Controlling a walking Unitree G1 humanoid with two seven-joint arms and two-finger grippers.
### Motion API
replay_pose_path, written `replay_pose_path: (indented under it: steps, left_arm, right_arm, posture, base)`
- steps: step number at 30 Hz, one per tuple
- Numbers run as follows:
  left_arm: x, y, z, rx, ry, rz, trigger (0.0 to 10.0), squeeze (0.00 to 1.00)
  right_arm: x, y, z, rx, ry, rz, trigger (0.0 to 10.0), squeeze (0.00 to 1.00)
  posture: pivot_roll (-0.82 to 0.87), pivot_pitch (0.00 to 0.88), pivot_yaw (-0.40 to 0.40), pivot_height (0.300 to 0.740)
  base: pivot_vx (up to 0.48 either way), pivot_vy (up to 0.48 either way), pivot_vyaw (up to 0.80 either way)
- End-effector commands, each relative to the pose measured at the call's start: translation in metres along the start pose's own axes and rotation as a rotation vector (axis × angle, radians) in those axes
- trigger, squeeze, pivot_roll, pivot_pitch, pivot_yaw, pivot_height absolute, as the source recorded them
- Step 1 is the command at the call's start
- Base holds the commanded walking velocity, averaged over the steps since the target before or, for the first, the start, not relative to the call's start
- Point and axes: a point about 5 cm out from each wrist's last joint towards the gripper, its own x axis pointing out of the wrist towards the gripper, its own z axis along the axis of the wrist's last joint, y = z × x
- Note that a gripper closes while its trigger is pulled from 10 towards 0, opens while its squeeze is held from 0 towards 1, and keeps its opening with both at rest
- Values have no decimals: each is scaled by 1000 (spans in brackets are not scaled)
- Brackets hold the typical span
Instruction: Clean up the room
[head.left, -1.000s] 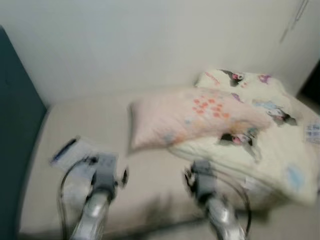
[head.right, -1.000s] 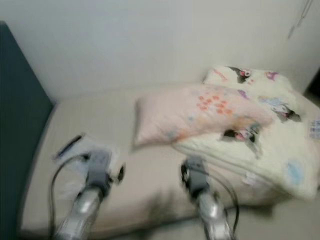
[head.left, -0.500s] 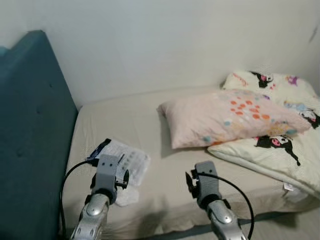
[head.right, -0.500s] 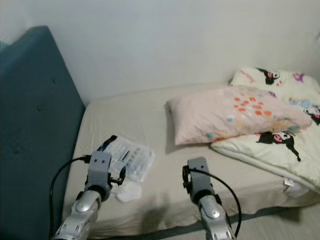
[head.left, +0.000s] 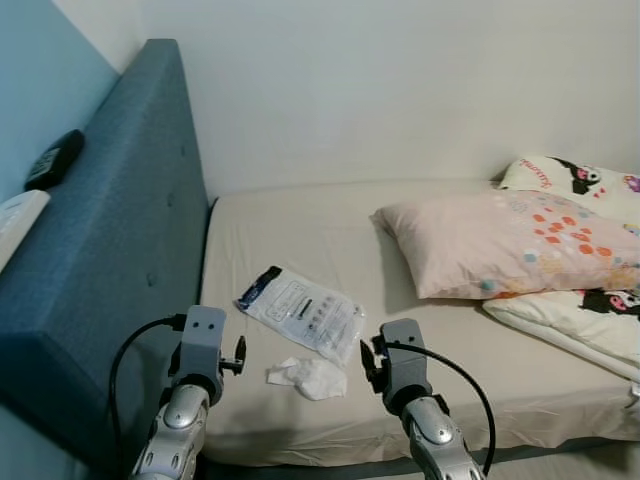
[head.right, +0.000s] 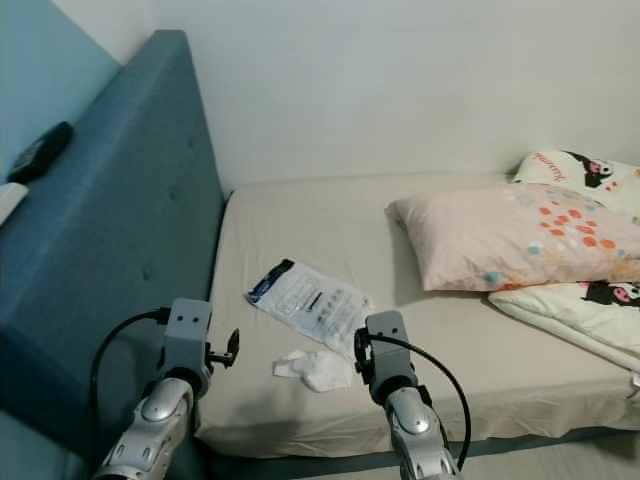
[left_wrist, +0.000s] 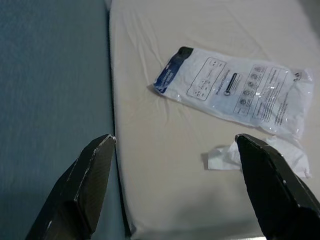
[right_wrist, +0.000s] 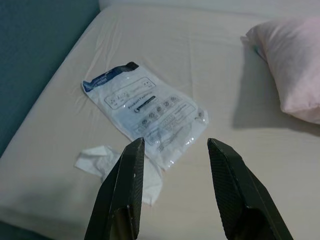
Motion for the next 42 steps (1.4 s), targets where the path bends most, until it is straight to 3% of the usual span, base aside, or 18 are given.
replay_pose_path:
  steps: [1, 18, 19, 31, 36, 42]
  left_arm:
    - [-2, -6, -4, 5, 18, -11, 10000, 0]
    - [-2, -8, -5, 13, 25, -8, 10000, 0]
    - [-1, -7, -6, 27, 38, 11, 10000, 0]
    - [-2, -3, -8, 41, 57, 95, 10000, 0]
    - [-3, -5, -11, 3, 82, 87, 10000, 0]
    - [-2, -14, -3, 61, 15, 7, 10000, 0]
  right_arm:
    - [-4, -6, -5, 11, 14, -21, 10000, 0]
    - [-3, -6, -4, -23, 18, -10, 10000, 0]
    - [-2, -3, -4, -62, 18, 8, 10000, 0]
    - [-1, 2, -2, -78, 7, 44, 10000, 0]
    - [-1, 1, -1, -78, 4, 44, 10000, 0]
    - [-1, 1, -1, -83, 3, 42, 10000, 0]
  posture:
    - [-20, 101, -13, 738]
    - [-16, 104, -15, 738]
    - [-12, 105, -17, 738]
    - [-8, 108, -21, 738]
    - [-8, 109, -19, 738]
    - [-10, 112, -17, 738]
  base:
    - [0, -480, 0]
    - [0, -90, 0]
    - [0, 0, 800]
    - [0, 0, 800]
    - [0, 0, 800]
    - [0, 0, 800]
